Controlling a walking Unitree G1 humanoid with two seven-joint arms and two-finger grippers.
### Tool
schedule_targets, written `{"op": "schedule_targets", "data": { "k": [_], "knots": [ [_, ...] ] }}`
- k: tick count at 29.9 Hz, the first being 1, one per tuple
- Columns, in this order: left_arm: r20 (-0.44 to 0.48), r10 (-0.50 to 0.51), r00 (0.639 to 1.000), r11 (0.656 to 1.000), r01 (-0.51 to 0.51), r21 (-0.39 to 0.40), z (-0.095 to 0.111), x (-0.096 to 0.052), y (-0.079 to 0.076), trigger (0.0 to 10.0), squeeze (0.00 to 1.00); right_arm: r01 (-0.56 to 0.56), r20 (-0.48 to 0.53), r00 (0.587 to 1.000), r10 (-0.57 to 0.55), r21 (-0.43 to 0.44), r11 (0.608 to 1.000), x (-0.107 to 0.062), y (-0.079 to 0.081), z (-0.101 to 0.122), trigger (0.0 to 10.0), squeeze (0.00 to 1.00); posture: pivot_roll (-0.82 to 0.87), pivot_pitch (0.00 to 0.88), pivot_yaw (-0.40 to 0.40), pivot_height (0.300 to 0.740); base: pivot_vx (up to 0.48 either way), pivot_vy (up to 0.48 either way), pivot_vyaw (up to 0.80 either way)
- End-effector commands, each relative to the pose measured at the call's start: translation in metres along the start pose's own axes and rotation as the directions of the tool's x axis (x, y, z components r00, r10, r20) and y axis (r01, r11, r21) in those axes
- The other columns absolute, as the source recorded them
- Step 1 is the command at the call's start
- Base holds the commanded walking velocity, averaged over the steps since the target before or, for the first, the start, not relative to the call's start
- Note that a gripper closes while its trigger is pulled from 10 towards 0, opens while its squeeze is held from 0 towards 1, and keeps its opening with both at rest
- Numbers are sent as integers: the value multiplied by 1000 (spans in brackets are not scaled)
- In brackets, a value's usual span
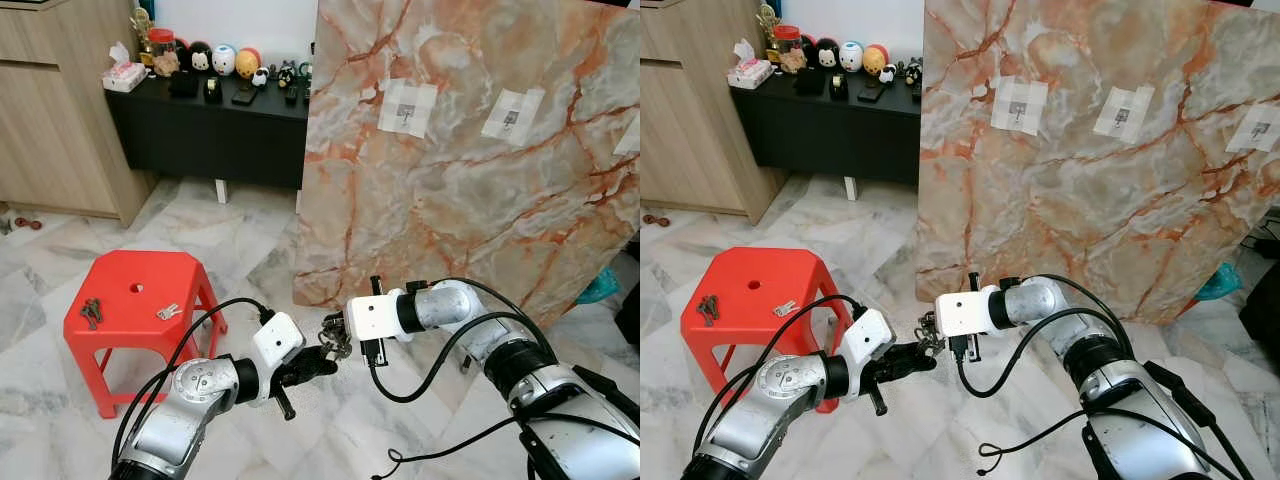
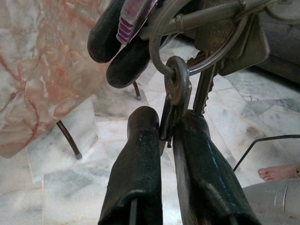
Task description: Hang keys on a hook
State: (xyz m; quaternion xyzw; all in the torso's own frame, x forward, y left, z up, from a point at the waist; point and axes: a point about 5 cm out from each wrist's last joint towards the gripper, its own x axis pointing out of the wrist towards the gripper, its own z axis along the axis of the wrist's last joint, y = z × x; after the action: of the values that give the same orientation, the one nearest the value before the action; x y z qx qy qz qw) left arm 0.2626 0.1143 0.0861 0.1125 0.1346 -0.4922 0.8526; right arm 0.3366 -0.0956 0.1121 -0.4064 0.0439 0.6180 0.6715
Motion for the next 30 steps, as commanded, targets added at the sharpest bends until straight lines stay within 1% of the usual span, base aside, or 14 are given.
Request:
{"op": "schedule_targets", "data": {
  "k": [1,11,15,16,17,18,19,21,22,23,27,28,29,30],
  "knots": [
    [10,-7,1000,1000,6,14,4,2,1,0,0,-1,-17,1000,1,-3,1000,-3,-1,-3,10000,0,97,0,-184,740,0,0,0],
    [3,1,1000,1000,-1,14,3,1,2,0,0,-15,-28,1000,15,3,1000,-3,2,-5,10000,0,96,0,-183,740,0,0,0],
    [-7,3,1000,1000,-3,20,2,0,2,0,0,-27,-53,998,27,12,1000,-3,3,-8,10000,0,96,0,-183,740,0,0,0],
    [-16,0,1000,1000,0,24,1,-1,2,0,0,-41,-61,997,43,23,999,-4,4,-10,10000,239,96,0,-183,740,0,0,0],
    [-23,-2,1000,1000,3,26,0,-1,2,0,0,-60,-67,996,63,38,997,-4,6,-12,10000,890,96,0,-183,740,0,0,0],
    [-30,-5,1000,1000,6,28,-1,-2,2,0,0,-80,-72,994,84,52,995,-5,8,-14,10000,890,96,0,-183,740,0,0,0],
    [-35,-6,999,1000,7,28,-1,-3,2,0,0,-106,-82,991,110,57,993,-5,11,-15,10000,1000,96,0,-183,740,0,0,0],
    [-56,-4,998,999,6,36,-4,-6,2,0,0,-159,-119,979,165,60,986,-7,17,-21,10000,1000,96,0,-183,740,0,0,0],
    [-56,-4,998,999,6,36,-4,-6,2,0,0,-159,-119,979,165,60,986,-7,17,-21,10000,1000,96,0,-183,740,0,0,0],
    [-75,1,997,999,2,45,-6,-8,3,0,0,-185,-149,970,193,68,980,-9,22,-26,10000,1000,96,0,-183,740,0,0,0],
    [-103,9,995,999,-3,54,-10,-13,4,0,0,-197,-165,964,208,81,977,-12,25,-31,10000,1000,96,0,-183,740,0,0,0],
    [-168,13,986,995,3,97,-15,-19,6,0,0,-200,-193,958,213,84,976,-16,25,-34,10000,1000,95,0,-182,740,0,0,0],
    [-192,16,981,993,6,114,-17,-21,6,0,0,-201,-204,955,214,84,976,-17,25,-36,10000,1000,95,0,-182,740,0,0,0],
    [-242,32,970,987,7,159,-20,-25,8,0,0,-208,-239,945,224,88,974,-20,27,-40,10000,1000,95,0,-182,740,0,0,0]
  ]
}}
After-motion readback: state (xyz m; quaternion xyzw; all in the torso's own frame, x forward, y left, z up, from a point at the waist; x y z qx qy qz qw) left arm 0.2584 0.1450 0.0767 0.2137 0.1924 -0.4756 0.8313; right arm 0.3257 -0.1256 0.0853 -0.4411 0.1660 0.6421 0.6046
